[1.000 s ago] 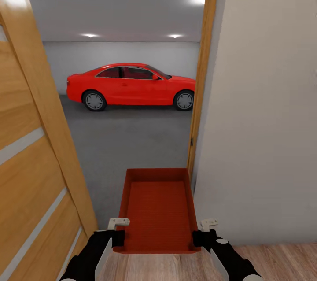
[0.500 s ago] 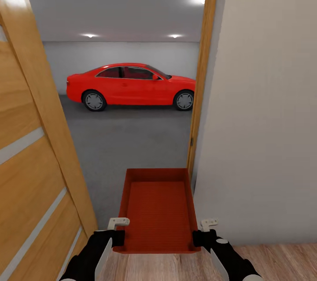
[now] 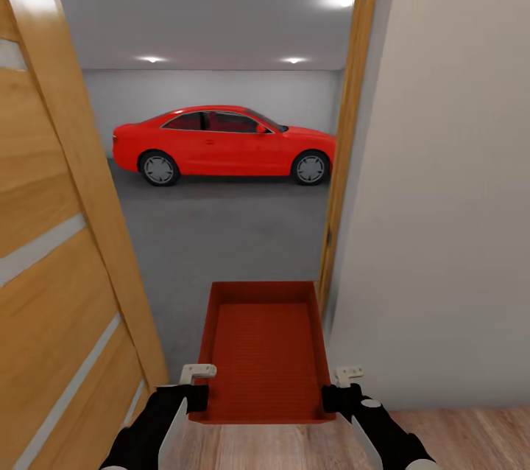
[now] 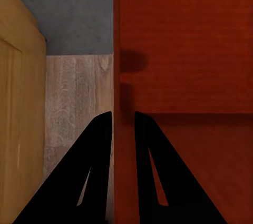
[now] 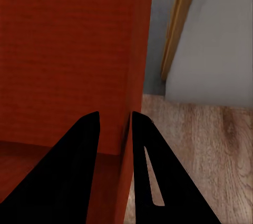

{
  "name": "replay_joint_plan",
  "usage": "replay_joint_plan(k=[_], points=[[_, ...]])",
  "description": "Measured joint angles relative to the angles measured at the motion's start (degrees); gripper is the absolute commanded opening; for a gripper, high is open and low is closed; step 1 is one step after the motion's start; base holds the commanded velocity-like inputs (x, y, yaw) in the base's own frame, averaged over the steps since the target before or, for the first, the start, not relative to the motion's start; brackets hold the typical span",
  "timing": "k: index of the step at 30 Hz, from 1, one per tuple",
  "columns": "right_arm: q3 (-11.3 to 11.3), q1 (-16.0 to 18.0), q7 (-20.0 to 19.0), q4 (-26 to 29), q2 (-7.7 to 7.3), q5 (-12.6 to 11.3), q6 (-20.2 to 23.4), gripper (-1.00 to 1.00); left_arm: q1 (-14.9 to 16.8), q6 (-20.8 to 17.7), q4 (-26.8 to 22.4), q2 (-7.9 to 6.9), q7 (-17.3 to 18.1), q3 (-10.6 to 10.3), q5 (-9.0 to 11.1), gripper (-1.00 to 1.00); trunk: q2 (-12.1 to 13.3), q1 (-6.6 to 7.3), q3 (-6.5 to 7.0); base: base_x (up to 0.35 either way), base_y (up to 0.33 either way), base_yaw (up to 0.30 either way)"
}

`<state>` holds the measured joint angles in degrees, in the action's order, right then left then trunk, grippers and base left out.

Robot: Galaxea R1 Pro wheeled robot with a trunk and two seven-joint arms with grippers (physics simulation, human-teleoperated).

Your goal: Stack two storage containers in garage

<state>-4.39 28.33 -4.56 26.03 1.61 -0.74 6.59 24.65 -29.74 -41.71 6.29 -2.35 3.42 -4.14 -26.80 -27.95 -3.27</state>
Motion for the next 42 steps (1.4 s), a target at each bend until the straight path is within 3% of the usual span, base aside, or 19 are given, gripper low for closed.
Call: replay_joint_plan(k=[10,24,42], points=[[0.0,0.0,0.0,0.0,0.01,0.0,0.0,-1.00,0.0,0.0,0.0,-0.01,0.0,0.0,0.0,-1.00,0.0,0.00,0.00,0.016,0.045,0.000],[0.1,0.0,0.0,0.0,0.01,0.0,0.0,-1.00,0.0,0.0,0.0,-0.01,0.0,0.0,0.0,-1.00,0.0,0.03,0.00,0.296,0.005,0.000],[0.1,0.0,0.0,0.0,0.01,0.0,0.0,-1.00,0.0,0.0,0.0,-0.01,0.0,0.0,0.0,-1.00,0.0,0.00,0.00,0.015,0.076,0.000]])
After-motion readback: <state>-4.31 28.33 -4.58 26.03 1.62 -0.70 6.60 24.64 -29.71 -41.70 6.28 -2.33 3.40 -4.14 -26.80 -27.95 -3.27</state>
